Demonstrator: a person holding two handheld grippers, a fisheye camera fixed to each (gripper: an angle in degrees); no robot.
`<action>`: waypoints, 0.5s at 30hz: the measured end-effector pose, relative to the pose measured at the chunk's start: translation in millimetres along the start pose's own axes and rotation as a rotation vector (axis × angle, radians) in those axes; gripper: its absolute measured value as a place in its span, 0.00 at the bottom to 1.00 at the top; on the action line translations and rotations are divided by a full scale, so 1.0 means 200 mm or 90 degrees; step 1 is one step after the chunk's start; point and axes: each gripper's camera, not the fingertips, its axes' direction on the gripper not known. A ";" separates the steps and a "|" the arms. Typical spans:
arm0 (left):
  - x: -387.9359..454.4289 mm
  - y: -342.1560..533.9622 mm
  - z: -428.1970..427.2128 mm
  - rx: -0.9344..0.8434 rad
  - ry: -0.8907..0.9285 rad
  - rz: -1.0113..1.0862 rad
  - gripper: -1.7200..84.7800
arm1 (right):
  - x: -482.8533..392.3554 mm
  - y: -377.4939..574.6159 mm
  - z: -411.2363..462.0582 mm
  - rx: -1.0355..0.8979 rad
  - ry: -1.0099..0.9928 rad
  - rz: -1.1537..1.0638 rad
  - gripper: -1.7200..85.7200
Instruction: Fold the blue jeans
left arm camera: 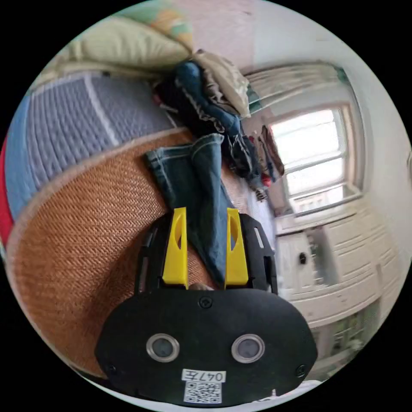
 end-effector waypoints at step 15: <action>0.75 -0.30 0.29 -0.032 -0.082 0.295 0.02 | -0.13 0.49 0.21 -0.009 0.010 -0.018 0.02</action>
